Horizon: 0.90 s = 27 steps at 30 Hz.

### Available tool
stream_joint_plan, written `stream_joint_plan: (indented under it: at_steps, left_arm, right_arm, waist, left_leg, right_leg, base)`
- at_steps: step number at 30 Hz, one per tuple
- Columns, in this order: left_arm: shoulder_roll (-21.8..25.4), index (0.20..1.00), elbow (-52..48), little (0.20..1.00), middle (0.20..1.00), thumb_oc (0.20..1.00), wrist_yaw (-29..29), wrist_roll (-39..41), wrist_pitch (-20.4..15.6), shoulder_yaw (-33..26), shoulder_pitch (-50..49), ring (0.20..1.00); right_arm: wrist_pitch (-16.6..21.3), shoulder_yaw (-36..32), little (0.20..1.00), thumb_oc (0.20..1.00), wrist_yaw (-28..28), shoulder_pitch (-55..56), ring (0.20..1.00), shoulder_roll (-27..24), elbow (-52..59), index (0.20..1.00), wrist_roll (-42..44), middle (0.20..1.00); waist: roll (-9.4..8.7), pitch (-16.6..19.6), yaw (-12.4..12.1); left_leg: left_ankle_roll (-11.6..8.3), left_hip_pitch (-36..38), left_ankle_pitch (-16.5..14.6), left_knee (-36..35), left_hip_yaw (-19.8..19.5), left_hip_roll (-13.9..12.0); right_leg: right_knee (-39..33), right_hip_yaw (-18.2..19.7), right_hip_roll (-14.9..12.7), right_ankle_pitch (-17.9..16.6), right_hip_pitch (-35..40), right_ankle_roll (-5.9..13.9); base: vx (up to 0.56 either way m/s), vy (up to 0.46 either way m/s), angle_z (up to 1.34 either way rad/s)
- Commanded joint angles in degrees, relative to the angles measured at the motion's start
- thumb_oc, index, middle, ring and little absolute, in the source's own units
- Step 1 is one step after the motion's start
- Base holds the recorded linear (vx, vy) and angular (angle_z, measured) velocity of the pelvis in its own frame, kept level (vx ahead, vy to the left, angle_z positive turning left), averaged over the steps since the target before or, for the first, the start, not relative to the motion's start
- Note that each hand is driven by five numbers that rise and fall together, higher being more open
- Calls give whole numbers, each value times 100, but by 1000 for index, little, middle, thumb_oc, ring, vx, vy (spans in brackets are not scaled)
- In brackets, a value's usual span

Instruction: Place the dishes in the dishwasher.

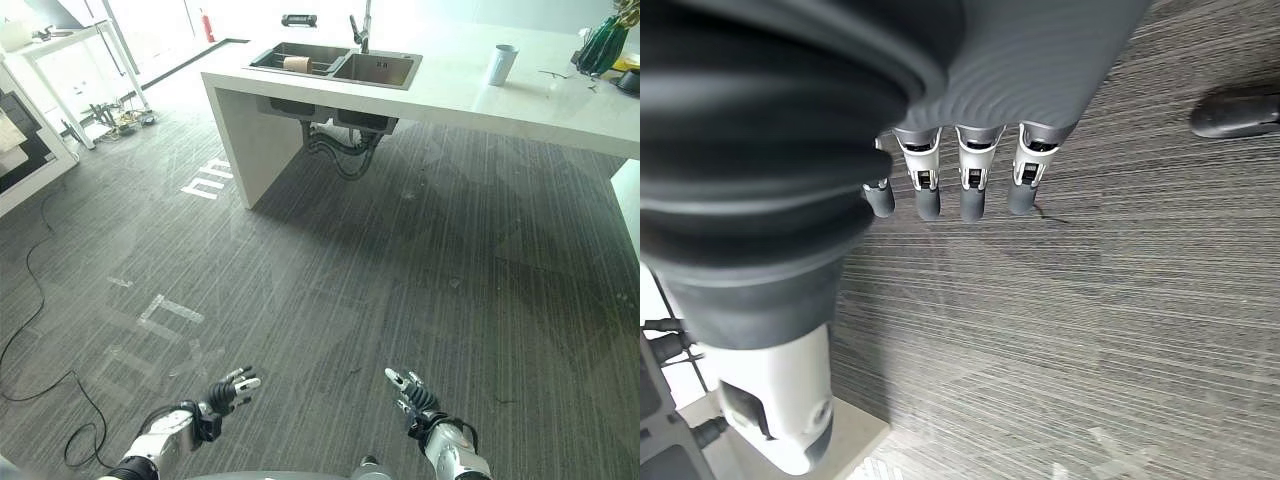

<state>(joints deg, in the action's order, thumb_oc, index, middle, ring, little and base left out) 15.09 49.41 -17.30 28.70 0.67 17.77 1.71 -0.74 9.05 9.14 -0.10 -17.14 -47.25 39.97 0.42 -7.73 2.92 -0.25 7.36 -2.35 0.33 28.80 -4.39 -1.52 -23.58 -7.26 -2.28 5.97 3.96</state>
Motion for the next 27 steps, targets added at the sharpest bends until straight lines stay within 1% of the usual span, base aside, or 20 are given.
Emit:
stream_joint_plan:
  at_steps: [1,3,6,8,10,14,17,21,23,25,26,27]
  left_arm:
    - [-57,1000,-11,1000,1000,1000,-149,345,-526,-62,140,1000]
    - [-70,1000,-3,1000,1000,1000,-164,472,-544,-108,105,1000]
    - [-129,1000,118,1000,1000,1000,74,650,-508,-248,86,1000]
    - [-172,1000,226,1000,1000,1000,135,610,-508,-298,89,1000]
    - [-250,1000,374,1000,1000,1000,313,602,-491,-324,71,1000]
    - [-339,1000,464,1000,1000,1000,458,474,-586,-343,60,1000]
    - [-348,1000,311,1000,1000,1000,628,531,-637,-323,124,1000]
    - [-289,1000,-87,1000,1000,1000,788,608,-623,-293,273,1000]
    - [-252,1000,-335,1000,1000,1000,1078,574,-522,-318,316,1000]
    - [-215,1000,-464,1000,1000,1000,1340,693,-493,-386,337,1000]
    - [-206,1000,-532,1000,1000,1000,1403,752,-481,-460,342,1000]
    - [-198,1000,-568,1000,1000,1000,1416,758,-487,-495,328,1000]
  right_arm:
    - [277,186,1000,1000,238,-337,1000,112,-98,1000,-136,1000]
    - [255,199,1000,1000,237,-308,1000,144,-127,1000,-51,1000]
    - [266,196,1000,1000,339,-242,1000,199,-358,1000,-191,1000]
    - [293,230,1000,1000,373,-207,1000,234,-437,1000,-300,1000]
    - [362,264,1000,1000,400,-165,1000,274,-526,1000,-317,1000]
    - [419,299,1000,1000,335,-173,1000,302,-486,1000,-353,1000]
    - [384,382,1000,1000,275,-228,1000,289,-262,1000,-424,1000]
    - [526,519,1000,1000,184,-371,1000,209,40,1000,-501,1000]
    - [614,551,1000,1000,146,-418,1000,152,225,1000,-501,1000]
    - [621,578,1000,1000,60,-424,1000,138,482,1000,-429,1000]
    - [616,605,1000,1000,39,-434,1000,123,621,1000,-482,1000]
    - [619,613,1000,1000,33,-435,1000,106,685,1000,-517,1000]
  waist:
    - [-10,70,-43]
    - [-18,84,-55]
    - [-21,105,-86]
    - [-27,104,-98]
    - [-35,112,-107]
    - [-38,118,-115]
    - [-29,71,-101]
    - [-49,-51,-85]
    - [-78,-115,-76]
    - [-130,-152,-60]
    - [-162,-164,-48]
    - [-152,-172,-42]
  left_leg:
    - [-494,61,-1,-201,-461,-442]
    - [-498,65,-1,-211,-478,-444]
    - [-503,60,-13,-207,-545,-441]
    - [-507,48,-19,-182,-572,-445]
    - [-521,29,-29,-150,-601,-463]
    - [-551,-4,-31,-93,-640,-512]
    - [-593,-122,-28,87,-642,-599]
    - [-638,-379,-45,508,-583,-777]
    - [-622,-512,-124,800,-553,-831]
    - [-545,-612,-324,1166,-501,-814]
    - [-468,-644,-489,1379,-433,-781]
    - [-482,-617,-693,1519,-464,-769]
  right_leg:
    - [59,259,-338,433,72,616]
    - [56,258,-334,441,82,615]
    - [45,272,-315,456,104,613]
    - [52,273,-311,464,109,608]
    - [42,261,-304,479,131,599]
    - [47,244,-292,499,147,583]
    - [99,256,-249,556,144,532]
    - [180,304,-144,653,117,406]
    - [239,323,-100,704,94,343]
    - [318,296,-97,756,50,282]
    - [359,269,-111,783,16,236]
    - [370,276,-96,863,72,249]
  base:
    - [30,-5,0]
    - [21,-5,0]
    - [10,-5,0]
    - [6,-43,1]
    - [7,-67,3]
    - [-2,-60,7]
    - [-32,-80,5]
    - [-55,-90,4]
    - [-34,-114,1]
    - [-3,-139,-1]
    - [78,-110,-6]
    - [121,-192,-7]
